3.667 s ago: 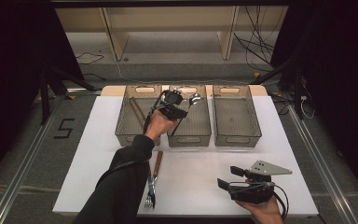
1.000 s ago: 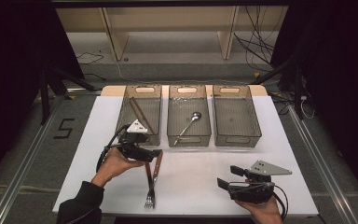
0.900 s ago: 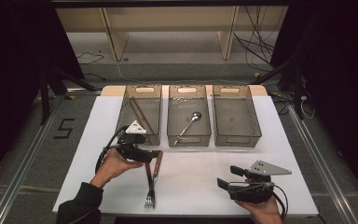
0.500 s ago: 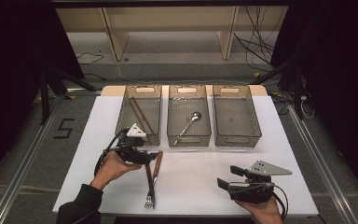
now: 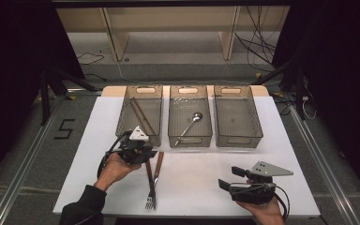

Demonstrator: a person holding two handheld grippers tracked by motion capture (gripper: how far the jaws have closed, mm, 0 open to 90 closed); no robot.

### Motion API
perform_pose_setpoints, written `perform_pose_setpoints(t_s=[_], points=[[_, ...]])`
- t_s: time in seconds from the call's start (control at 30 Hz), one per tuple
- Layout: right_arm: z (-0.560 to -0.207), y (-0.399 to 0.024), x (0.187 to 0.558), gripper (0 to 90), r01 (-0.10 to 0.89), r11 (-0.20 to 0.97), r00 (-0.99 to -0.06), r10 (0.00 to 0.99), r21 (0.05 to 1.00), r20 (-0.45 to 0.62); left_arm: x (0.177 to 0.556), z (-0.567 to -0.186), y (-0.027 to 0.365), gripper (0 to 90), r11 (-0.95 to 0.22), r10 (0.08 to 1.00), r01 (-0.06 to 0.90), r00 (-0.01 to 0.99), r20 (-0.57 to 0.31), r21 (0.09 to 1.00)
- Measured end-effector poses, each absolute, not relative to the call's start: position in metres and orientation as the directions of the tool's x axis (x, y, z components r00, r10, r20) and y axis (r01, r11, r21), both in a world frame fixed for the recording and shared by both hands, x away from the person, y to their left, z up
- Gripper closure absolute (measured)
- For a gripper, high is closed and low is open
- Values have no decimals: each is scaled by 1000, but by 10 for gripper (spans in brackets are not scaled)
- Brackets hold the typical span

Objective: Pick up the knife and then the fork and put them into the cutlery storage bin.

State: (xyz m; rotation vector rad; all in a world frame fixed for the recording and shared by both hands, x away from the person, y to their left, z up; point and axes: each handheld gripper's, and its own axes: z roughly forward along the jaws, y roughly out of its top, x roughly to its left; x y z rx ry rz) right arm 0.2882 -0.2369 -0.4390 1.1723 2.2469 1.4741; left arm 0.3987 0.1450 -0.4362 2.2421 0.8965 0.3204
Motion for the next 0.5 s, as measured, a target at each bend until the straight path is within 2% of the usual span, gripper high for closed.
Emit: perform_pose_setpoints(t_s=[0.23,0.5], points=[[-439,-235,288,273,503,187,-663,710,844,238,401,-451,140,887,-561,671,520,742,-14,644],[-439,-233,288,273,505,196,-668,706,841,237,409,-469,142,890,-579,677,550,736,-22,601]])
